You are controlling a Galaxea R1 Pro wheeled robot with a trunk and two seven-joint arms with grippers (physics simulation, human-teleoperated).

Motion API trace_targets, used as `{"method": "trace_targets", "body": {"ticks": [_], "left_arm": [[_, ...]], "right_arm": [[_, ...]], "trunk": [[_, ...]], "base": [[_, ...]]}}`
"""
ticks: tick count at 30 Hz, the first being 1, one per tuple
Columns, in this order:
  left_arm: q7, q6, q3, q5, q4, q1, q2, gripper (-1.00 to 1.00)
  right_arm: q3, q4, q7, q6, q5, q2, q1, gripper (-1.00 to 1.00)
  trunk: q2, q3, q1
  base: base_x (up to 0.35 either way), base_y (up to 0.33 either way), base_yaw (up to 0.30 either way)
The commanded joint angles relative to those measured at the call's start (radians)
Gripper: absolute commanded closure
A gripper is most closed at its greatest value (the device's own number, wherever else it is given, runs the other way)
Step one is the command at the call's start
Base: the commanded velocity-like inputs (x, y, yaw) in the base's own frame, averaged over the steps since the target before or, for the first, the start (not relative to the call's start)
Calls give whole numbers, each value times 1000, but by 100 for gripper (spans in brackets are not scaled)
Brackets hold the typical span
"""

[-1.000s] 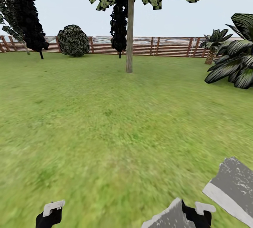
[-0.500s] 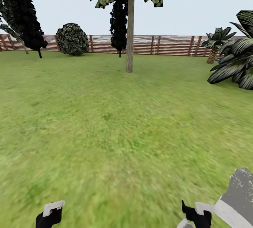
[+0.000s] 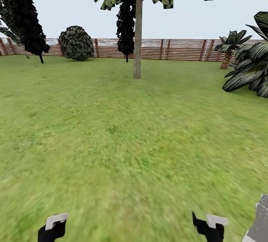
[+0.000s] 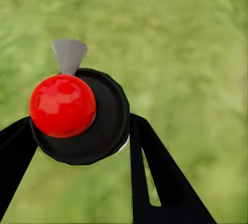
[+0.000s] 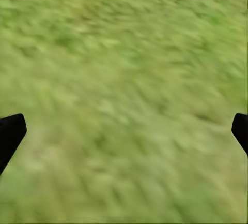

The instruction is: In the garden, pick up the pesticide atomizer on the floor and spray pesticide onto both trees until each tree trunk is fully covered.

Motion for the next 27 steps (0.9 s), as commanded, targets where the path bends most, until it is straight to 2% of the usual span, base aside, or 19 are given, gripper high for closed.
{"method": "trace_targets", "body": {"ticks": [1,27], "left_arm": [[-6,-3,3,5,1,-1,0,100],[-6,-2,3,6,1,-1,0,100]], "right_arm": [[0,1,-2,-3,1,0,-1,-100],[0,1,-3,-4,1,0,-1,-100]], "trunk": [[0,-1,0],[0,-1,0]], "base": [[338,0,0],[338,0,0]]}}
